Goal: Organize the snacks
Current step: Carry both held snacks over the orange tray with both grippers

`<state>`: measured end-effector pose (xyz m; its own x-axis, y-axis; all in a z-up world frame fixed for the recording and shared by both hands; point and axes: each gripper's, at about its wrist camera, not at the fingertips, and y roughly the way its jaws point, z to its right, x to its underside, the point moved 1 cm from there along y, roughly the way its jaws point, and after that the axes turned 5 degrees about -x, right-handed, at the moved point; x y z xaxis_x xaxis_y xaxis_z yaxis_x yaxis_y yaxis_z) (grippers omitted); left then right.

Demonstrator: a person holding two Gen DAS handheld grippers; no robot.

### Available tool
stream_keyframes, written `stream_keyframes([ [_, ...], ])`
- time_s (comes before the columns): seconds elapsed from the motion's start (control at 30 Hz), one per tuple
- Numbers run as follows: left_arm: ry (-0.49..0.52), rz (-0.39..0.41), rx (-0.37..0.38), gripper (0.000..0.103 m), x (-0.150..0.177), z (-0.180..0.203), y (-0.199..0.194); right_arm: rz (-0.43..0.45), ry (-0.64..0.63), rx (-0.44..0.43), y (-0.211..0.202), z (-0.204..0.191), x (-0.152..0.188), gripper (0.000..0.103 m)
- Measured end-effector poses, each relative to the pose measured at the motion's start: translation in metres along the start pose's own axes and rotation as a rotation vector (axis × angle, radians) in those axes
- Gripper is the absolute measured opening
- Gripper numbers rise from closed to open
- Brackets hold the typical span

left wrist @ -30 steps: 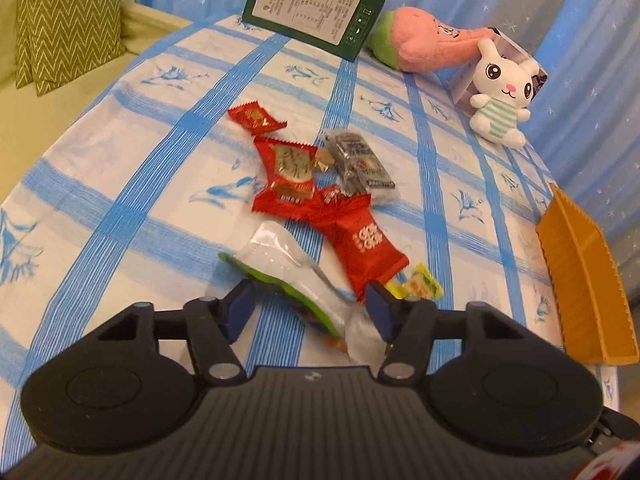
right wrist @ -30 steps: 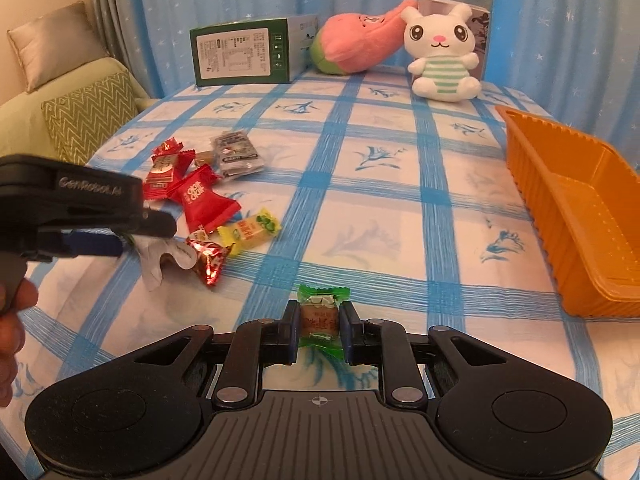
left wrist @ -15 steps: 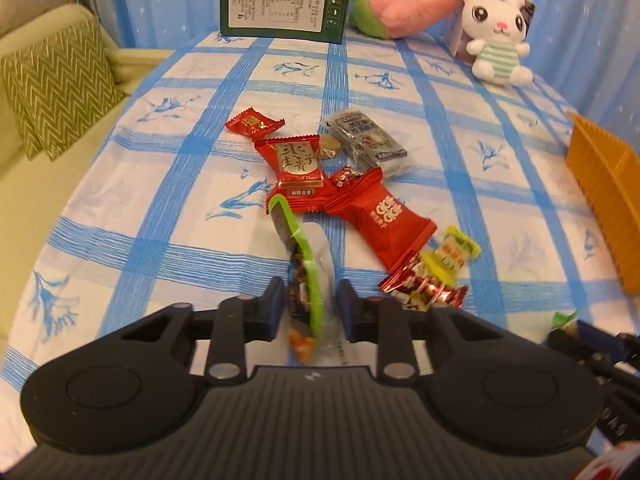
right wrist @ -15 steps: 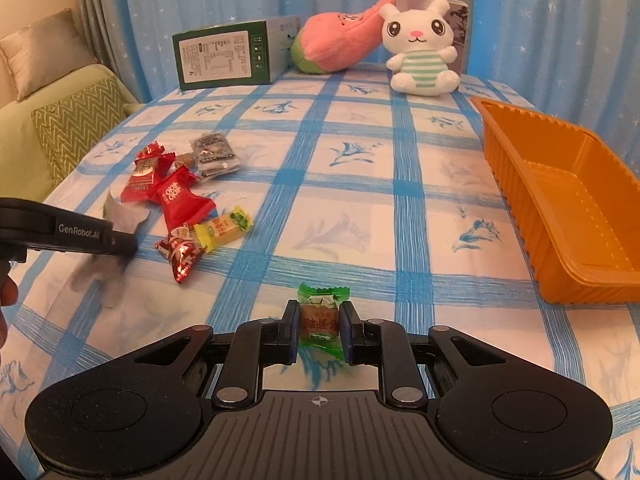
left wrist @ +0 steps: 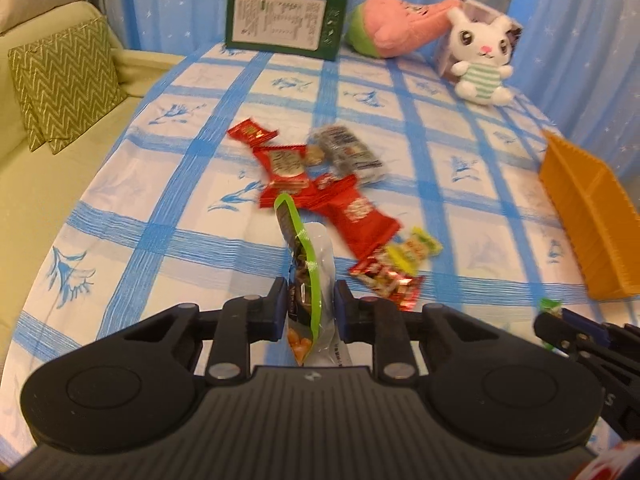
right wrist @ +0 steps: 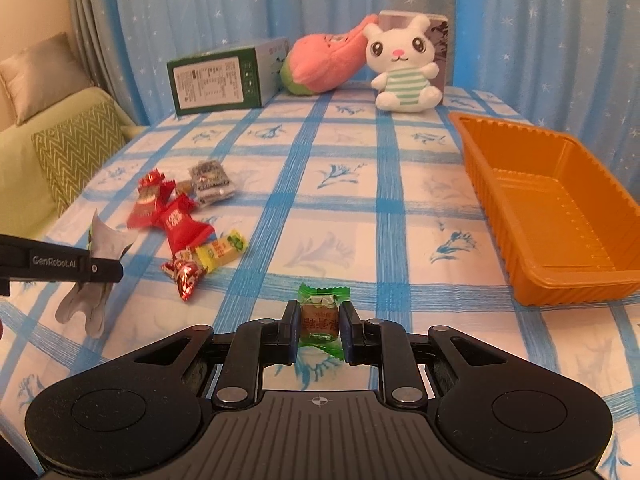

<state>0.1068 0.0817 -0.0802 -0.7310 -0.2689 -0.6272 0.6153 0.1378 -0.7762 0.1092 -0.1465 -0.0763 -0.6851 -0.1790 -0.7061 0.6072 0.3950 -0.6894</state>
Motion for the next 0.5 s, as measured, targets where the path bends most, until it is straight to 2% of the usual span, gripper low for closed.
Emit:
stream_keyframes([
  [0.23,0.060,0.029,0.081,0.021,-0.004,0.043,-0.032,0.057,0.042,0.019,-0.036,0.014,-0.008,0.021],
  [0.5,0.169,0.048,0.213,0.021,-0.014,0.122,-0.049,0.130,0.126,0.096,-0.081,0.068,-0.022,0.021],
])
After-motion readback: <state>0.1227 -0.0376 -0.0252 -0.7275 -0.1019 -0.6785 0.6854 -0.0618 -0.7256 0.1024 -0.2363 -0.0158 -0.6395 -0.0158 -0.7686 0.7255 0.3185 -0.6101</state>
